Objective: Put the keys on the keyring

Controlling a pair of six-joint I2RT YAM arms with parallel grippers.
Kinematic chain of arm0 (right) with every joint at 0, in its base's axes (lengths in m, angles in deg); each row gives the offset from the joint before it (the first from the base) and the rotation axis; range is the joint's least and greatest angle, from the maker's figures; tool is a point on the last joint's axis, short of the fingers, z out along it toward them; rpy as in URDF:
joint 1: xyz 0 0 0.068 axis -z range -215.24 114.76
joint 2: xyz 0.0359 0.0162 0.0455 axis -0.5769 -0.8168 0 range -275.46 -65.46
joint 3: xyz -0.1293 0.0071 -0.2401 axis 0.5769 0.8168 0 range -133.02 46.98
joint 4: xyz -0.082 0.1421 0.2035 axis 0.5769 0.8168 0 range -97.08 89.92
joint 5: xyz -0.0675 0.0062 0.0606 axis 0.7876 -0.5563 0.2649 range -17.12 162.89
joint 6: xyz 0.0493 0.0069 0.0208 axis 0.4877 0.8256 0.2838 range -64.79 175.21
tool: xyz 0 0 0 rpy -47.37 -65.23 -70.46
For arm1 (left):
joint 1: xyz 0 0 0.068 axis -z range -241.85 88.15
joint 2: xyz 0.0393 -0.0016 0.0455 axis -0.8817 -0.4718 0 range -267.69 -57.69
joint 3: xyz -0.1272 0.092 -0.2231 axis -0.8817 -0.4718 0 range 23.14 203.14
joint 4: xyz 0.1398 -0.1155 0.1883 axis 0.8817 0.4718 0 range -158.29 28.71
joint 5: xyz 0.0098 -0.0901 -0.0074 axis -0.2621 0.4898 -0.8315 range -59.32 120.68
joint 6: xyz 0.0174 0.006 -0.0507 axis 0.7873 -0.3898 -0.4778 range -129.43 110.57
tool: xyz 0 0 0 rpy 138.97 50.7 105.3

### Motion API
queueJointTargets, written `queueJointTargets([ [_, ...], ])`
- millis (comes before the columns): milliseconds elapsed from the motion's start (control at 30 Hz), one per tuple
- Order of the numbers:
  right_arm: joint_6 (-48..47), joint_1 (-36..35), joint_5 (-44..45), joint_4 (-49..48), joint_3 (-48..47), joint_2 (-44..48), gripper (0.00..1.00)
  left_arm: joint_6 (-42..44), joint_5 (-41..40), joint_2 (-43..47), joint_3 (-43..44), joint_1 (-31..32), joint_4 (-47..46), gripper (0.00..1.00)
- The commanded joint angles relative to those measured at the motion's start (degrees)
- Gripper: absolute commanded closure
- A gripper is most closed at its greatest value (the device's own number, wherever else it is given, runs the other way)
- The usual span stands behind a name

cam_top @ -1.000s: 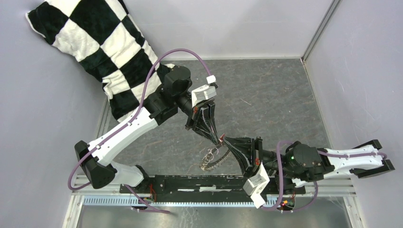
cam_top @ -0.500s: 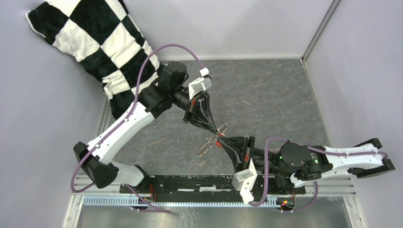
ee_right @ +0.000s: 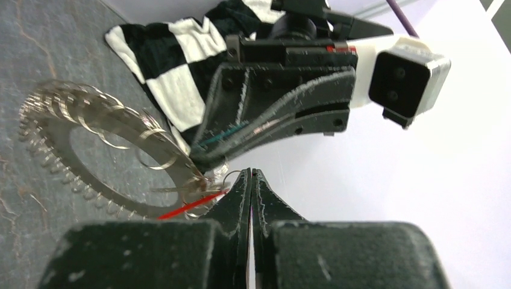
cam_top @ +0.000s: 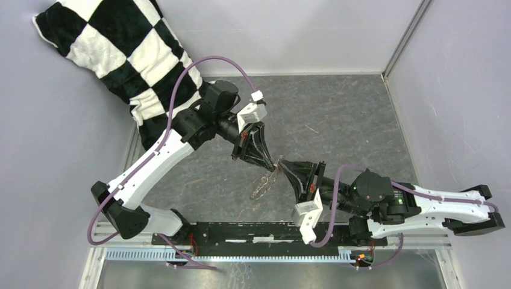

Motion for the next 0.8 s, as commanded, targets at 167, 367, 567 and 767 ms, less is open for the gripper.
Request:
queueJointTargets([
  [167,-0.13,4.72,-4.97,-2.58,-1.22,0.55,0.99,2.7,2.37,2.39,2.1,2.3,0.37,0.98],
  [367,0.65,4.86,-6.71,-2.48,-1.4,1.36,0.99,2.8,1.75,2.32,2.03,2.41,0.38,0.98],
  [567,0.69,4.9,-10.22,0.61,0.69,5.07,0.99,2.85,2.83,3.14,1.17,2.34,0.38,0.98],
  [767,1.39,4.94,-12.94,4.11,-0.47,3.59,0.99,-0.72,4.18,3.02,0.77,2.36,-3.55,0.98],
])
